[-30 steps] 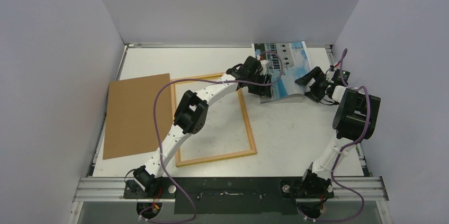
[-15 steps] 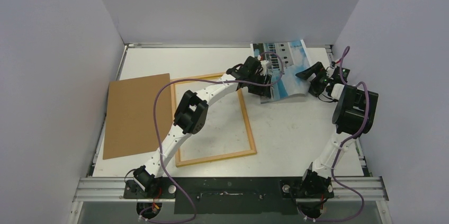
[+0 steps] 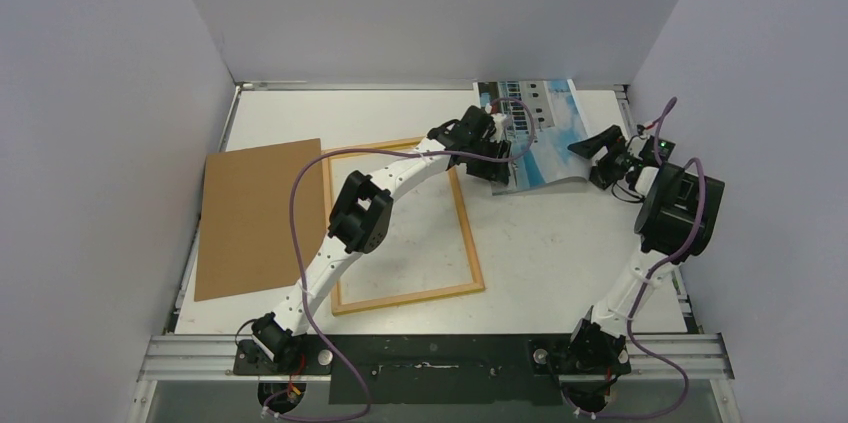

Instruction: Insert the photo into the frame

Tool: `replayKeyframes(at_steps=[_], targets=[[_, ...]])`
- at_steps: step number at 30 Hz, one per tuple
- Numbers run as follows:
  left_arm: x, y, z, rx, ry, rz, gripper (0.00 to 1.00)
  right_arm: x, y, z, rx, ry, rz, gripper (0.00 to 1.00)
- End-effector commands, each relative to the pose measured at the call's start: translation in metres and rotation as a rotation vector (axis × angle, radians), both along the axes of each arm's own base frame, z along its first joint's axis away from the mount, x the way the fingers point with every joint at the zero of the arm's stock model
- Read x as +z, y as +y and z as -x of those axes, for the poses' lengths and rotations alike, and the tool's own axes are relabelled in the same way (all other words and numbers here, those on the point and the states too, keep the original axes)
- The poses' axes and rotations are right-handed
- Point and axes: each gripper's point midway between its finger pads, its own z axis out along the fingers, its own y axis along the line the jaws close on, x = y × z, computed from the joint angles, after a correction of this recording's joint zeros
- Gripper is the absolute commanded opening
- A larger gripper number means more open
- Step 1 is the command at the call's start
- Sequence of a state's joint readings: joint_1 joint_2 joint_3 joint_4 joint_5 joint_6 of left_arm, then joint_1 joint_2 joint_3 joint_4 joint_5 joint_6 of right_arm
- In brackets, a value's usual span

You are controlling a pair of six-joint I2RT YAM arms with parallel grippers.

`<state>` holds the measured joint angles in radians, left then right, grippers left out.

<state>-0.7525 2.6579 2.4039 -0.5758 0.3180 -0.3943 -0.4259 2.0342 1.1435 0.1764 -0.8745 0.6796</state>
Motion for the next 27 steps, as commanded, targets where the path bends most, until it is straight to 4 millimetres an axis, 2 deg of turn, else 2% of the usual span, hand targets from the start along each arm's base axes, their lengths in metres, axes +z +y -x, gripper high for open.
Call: replayKeyframes(at_steps=[1, 9, 13, 19, 23, 27], targets=[[-0.06, 0.046, 0.003, 0.054, 0.069, -0.22, 0.49, 0.015, -0.007, 0.005, 0.016, -0.05, -0.035, 0.85], [-0.062, 0.069, -0.015, 0.132, 0.016, -0.31, 0.48, 0.001, -0.012, 0.013, 0.033, 0.063, -0.001, 0.68], [-0.062, 0.074, -0.02, 0.139, 0.003, -0.32, 0.49, 0.0, -0.007, 0.012, 0.065, 0.057, -0.033, 0.52], [-0.062, 0.084, -0.029, 0.192, -0.005, -0.345, 0.49, 0.002, 0.003, 0.014, 0.116, 0.074, -0.028, 0.4], [-0.057, 0.091, -0.037, 0.209, -0.041, -0.375, 0.49, 0.004, 0.002, 0.014, 0.117, 0.069, -0.034, 0.39], [-0.059, 0.095, -0.04, 0.218, -0.035, -0.373, 0.49, 0.011, 0.011, 0.013, 0.154, 0.044, -0.06, 0.44]])
